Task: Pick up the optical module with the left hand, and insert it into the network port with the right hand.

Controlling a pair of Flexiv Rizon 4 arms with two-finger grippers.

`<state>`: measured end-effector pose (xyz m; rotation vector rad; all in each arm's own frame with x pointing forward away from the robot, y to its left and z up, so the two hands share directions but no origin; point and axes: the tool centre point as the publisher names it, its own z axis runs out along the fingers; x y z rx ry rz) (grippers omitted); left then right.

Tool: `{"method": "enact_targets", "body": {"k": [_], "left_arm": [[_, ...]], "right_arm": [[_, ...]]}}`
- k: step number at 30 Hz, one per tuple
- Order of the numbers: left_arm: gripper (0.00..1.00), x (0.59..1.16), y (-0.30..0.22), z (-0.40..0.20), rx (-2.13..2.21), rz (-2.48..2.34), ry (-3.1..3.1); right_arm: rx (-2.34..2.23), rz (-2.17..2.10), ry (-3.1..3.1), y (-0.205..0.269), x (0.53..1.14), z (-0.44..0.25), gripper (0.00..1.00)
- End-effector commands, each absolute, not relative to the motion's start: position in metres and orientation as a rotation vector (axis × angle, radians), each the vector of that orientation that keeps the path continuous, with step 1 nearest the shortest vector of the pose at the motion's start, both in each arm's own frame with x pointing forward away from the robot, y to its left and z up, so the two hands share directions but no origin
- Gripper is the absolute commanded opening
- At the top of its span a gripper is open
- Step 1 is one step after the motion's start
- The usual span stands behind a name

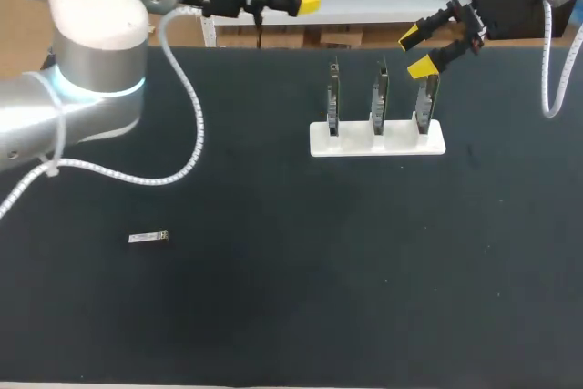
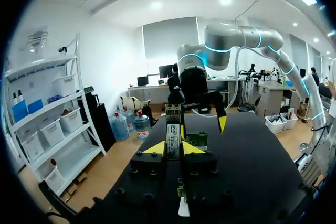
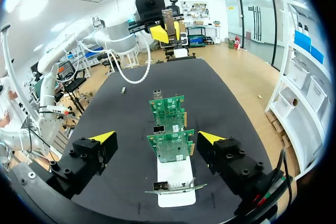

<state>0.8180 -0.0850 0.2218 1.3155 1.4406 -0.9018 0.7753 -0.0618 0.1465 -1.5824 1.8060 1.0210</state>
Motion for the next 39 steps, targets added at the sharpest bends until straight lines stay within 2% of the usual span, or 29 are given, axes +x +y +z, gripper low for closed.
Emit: {"method": "enact_targets", "body": {"k": [1,25,39], "left_arm": [[0.0,0.821,-0.101,0.218,1.287,-0.952,1.373],[0.0,0.8,-0.17,0.206,1.29,-1.126,1.233],[0.0,0.788,-0.19,0.193,1.258,-1.131,1.232]], "right_arm": [[-1.58,1.017,1.805,-0.062,0.774,0.147,1.0],[-1.58,1.017,1.805,-0.062,0.774,0.147,1.0],[-1.58,1.017,1.805,-0.062,0.774,0.147,1.0]]}}
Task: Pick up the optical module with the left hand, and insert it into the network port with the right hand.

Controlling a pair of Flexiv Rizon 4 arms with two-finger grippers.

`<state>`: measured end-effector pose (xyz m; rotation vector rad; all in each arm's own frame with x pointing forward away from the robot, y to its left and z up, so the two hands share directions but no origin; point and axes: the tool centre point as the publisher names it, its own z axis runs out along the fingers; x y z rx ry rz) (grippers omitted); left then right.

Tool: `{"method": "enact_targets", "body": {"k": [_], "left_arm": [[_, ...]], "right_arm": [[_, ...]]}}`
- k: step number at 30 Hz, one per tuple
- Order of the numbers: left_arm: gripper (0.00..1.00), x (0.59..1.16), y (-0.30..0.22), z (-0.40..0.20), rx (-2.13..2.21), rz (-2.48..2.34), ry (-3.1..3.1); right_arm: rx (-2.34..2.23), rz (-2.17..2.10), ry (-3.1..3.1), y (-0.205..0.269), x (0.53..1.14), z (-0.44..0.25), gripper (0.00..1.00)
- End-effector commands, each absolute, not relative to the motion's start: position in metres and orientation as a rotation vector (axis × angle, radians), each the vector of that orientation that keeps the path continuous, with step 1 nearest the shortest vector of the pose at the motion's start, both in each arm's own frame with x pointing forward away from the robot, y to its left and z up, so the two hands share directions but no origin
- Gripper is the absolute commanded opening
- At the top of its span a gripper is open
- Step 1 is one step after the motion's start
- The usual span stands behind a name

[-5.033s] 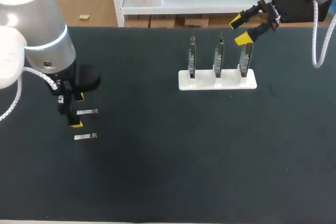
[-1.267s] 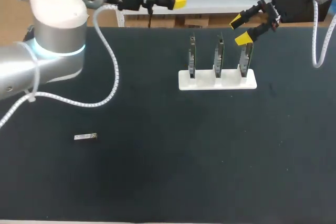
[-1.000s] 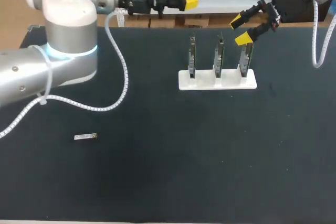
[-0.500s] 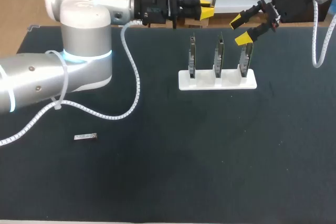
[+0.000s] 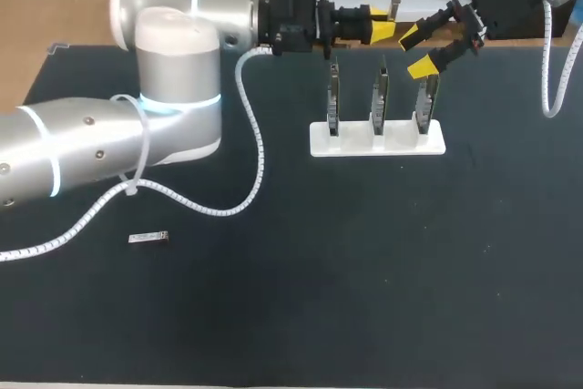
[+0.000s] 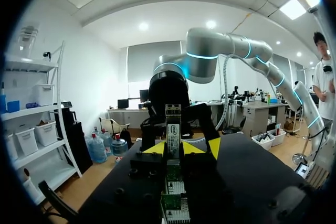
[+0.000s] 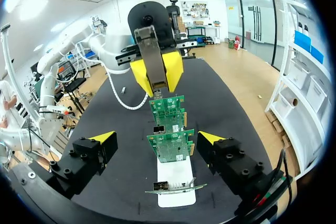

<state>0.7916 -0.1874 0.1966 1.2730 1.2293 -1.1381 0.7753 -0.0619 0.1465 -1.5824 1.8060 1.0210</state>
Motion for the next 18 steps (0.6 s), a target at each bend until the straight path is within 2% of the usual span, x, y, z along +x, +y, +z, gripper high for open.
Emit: {"method": "enact_targets", "body": {"k": [1,18], "left_arm": [[0.0,0.787,-0.19,0.192,1.256,-1.131,1.233],[0.0,0.776,-0.182,0.184,1.231,-1.11,1.255]], "right_arm": [[-1.58,1.017,1.805,-0.062,0.774,0.147,1.0],[-1.58,1.017,1.805,-0.062,0.774,0.147,1.0]]}}
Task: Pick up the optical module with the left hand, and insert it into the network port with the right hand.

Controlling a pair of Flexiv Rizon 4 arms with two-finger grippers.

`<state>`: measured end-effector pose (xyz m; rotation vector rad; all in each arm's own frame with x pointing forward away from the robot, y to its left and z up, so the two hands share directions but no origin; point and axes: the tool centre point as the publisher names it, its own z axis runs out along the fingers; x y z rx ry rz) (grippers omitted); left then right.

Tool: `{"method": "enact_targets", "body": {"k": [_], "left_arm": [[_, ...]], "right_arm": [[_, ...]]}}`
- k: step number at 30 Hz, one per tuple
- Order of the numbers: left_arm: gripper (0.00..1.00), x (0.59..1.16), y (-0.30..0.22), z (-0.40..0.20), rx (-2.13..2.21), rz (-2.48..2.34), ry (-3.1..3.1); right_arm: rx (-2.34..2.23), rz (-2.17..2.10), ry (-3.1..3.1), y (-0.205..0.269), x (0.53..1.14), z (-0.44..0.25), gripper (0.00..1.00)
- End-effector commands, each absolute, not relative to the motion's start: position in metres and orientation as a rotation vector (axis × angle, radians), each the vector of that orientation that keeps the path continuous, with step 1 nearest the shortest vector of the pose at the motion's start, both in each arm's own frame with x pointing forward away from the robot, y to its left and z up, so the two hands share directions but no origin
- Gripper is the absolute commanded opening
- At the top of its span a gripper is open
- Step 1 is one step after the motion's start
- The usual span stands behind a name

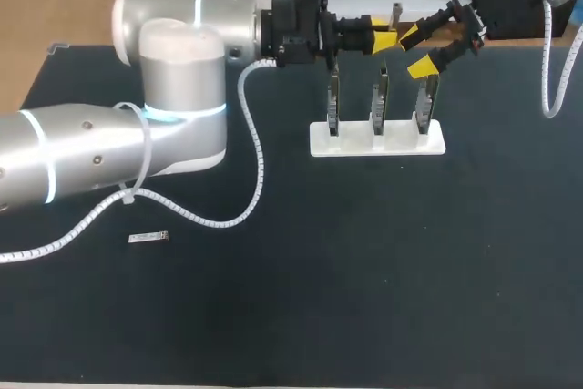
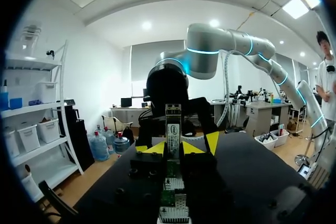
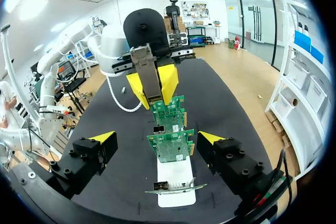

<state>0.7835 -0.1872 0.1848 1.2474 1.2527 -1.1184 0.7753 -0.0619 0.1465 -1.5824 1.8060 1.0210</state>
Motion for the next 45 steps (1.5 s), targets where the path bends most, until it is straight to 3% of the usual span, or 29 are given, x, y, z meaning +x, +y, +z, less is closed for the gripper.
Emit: {"method": "enact_targets", "body": {"k": [1,45], "left_arm": [[0.0,0.775,-0.182,0.183,1.231,-1.115,1.256],[0.0,0.775,-0.184,0.17,1.265,-1.189,1.244]], "right_arm": [[-1.58,1.017,1.805,-0.062,0.774,0.147,1.0],[-1.58,1.017,1.805,-0.062,0.774,0.147,1.0]]}}
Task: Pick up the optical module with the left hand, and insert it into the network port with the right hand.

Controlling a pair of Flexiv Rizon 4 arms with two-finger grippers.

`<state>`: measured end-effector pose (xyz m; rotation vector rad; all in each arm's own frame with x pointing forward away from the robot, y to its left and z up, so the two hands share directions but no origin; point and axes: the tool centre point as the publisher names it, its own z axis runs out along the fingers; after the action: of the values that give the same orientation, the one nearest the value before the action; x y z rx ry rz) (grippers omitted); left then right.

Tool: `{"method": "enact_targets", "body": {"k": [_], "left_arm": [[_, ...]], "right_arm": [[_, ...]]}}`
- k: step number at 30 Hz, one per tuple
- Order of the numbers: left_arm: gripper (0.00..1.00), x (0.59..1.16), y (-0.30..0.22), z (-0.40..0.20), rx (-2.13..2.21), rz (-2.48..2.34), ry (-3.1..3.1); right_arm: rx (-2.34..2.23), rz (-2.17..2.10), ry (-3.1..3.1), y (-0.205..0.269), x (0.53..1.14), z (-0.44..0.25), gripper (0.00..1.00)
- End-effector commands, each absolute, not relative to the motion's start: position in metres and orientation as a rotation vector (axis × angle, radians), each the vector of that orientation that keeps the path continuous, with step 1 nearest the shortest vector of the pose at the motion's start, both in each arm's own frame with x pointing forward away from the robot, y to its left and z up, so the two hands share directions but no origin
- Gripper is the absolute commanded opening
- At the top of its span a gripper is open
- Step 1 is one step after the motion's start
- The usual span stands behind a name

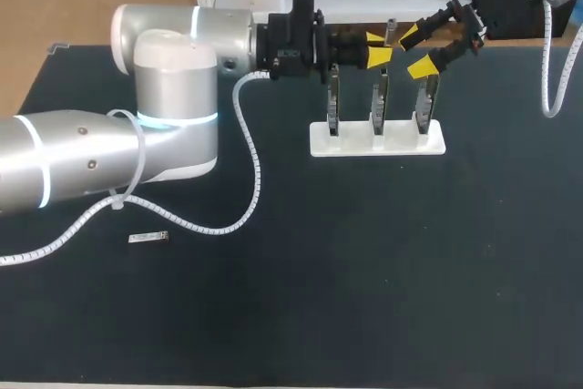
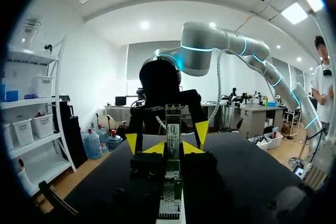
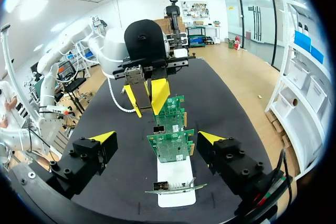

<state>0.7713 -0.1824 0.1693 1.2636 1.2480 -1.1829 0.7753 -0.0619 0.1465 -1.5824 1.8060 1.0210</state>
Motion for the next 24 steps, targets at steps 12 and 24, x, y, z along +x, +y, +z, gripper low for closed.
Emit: {"method": "enact_targets", "body": {"k": [12,24], "left_arm": [[0.0,0.7754,-0.1823,0.1674,1.255,-1.194,1.255],[0.0,0.778,-0.1809,0.1653,1.265,-1.195,1.258]], "right_arm": [[-1.58,1.017,1.805,-0.062,0.7738,0.1466,1.0],[-1.58,1.017,1.805,-0.062,0.7738,0.1466,1.0]]}}
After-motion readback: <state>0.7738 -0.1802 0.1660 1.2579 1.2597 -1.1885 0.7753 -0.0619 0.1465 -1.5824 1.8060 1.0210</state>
